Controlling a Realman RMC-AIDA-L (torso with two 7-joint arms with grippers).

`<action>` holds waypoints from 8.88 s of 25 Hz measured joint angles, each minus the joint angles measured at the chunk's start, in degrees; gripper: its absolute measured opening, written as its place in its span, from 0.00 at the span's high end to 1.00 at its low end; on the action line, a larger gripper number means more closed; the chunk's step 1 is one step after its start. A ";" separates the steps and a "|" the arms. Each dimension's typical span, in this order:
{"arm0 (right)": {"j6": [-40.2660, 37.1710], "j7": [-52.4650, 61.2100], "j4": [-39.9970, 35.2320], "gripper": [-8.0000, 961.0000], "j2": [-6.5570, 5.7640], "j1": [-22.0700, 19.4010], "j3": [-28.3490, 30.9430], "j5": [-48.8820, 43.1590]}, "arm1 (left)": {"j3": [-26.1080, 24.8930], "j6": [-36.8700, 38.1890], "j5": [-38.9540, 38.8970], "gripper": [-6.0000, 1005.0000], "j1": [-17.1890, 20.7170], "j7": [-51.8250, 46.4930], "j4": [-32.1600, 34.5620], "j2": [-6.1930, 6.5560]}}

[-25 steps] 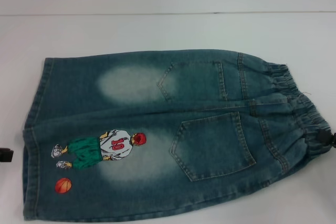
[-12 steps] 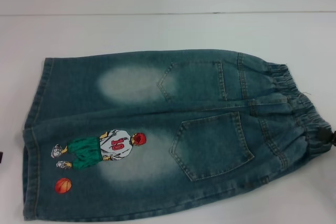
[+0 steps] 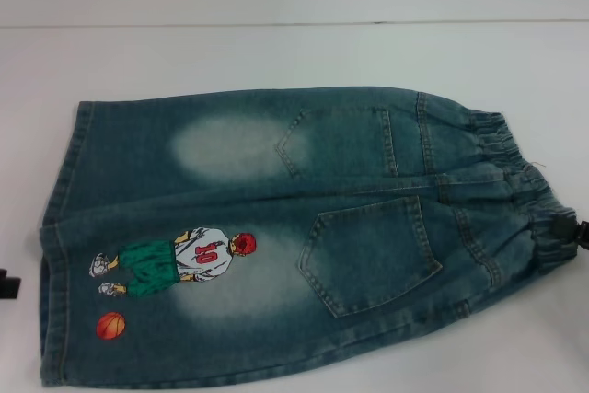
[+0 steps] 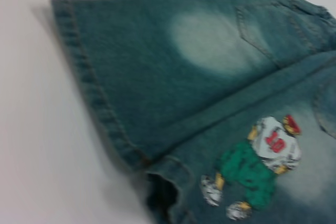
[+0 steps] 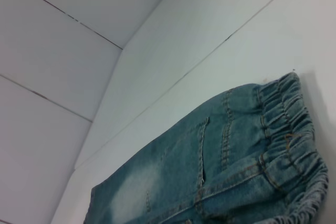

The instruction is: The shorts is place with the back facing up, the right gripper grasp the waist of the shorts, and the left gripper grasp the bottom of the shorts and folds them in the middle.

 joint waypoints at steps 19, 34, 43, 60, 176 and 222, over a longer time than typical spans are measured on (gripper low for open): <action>0.49 0.37 -0.06 0.94 0.03 0.40 0.15 0.79 | 8.39 5.96 4.87 0.28 -0.34 -4.87 2.79 0.12; 0.71 0.20 0.16 0.94 0.46 0.40 -0.36 0.70 | 16.84 7.66 4.95 0.28 -1.59 -10.54 1.61 -0.72; 0.77 0.29 0.18 0.94 0.56 0.50 -0.36 0.69 | 19.68 7.24 4.94 0.28 -2.82 -12.38 -1.29 -0.64; 0.74 0.37 0.17 0.94 0.78 0.58 -0.36 0.77 | 22.07 4.59 4.94 0.28 -4.52 -13.52 -5.21 -0.22; -1.78 -0.78 -0.14 0.94 1.28 1.35 0.09 2.94 | 17.68 -3.09 0.99 0.94 -6.15 -8.62 -9.40 0.37; 6.20 1.06 -4.35 0.94 -0.30 9.03 0.24 12.60 | 10.01 -8.75 -10.44 0.95 -12.09 -3.24 -5.52 2.42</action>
